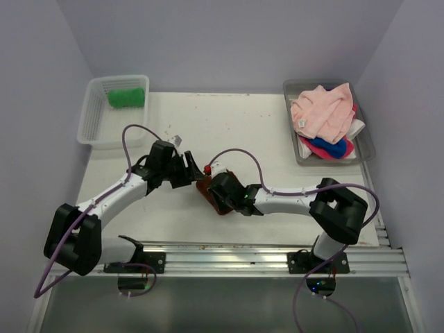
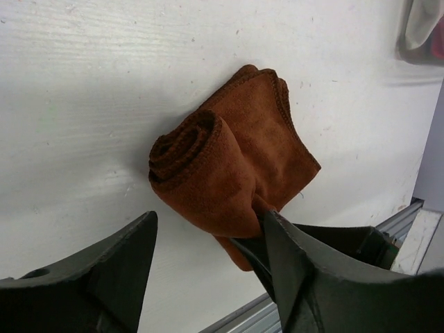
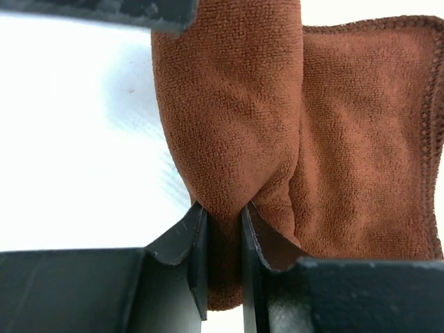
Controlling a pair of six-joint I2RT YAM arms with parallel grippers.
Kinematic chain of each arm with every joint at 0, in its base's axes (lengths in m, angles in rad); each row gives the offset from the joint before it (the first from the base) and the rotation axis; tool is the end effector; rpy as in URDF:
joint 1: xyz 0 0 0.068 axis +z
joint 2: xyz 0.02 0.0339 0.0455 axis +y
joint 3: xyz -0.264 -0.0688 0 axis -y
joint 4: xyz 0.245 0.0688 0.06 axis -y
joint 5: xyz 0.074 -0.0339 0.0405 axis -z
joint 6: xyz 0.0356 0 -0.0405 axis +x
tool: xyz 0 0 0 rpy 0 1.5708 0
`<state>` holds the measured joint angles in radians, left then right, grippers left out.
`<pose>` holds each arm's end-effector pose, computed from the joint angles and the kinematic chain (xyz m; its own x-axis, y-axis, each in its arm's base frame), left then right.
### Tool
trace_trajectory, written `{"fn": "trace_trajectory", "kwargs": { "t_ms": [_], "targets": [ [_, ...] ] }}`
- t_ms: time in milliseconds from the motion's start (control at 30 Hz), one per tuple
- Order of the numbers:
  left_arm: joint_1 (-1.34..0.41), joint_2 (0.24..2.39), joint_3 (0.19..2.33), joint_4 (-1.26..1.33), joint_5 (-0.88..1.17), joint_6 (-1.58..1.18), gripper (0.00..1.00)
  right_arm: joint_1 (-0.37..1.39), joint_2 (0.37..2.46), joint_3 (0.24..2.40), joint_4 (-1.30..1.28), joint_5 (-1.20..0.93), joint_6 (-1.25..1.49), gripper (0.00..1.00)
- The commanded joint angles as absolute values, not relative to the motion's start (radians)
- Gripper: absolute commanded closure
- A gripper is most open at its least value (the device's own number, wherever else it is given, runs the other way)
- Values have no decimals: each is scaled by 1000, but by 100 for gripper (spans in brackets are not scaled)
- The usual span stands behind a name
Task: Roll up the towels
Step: Roll the towel
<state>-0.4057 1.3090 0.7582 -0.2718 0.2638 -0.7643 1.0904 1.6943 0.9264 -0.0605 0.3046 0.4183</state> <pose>0.2403 -0.1133 0.2120 -0.8626 -0.3566 -0.3588 -0.0733 0.7900 -0.6088 0.1682 0.2996 0.1689 -0.6167 -0.3450 -0.7075 -0.5491 0.8326 0.0727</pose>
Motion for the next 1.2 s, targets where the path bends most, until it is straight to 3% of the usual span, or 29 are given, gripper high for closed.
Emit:
{"fn": "trace_trajectory", "kwargs": {
  "t_ms": [0,267,533,700,900,1000,1033,1167],
  "targets": [
    [-397,1259,723,-255,307,-765,31,1062,1657,876,-28,62,433,91],
    [-400,1308,626,-131,457,-756,17,939,1667,793,196,-289,555,92],
    [-400,1335,583,-97,459,-762,8,832,1739,713,443,-500,756,91],
    [-402,1399,580,-22,445,-787,9,819,1801,715,518,-580,801,89],
    [-402,1427,584,15,434,-798,20,807,1842,715,635,-702,940,88],
    [-402,1402,589,2,411,-798,36,805,1845,729,594,-709,960,85],
    [-402,1398,592,-14,405,-795,46,805,1839,735,571,-707,953,83],
    [-402,1381,629,-119,364,-793,63,810,1743,761,383,-602,850,55]
  ]
}}
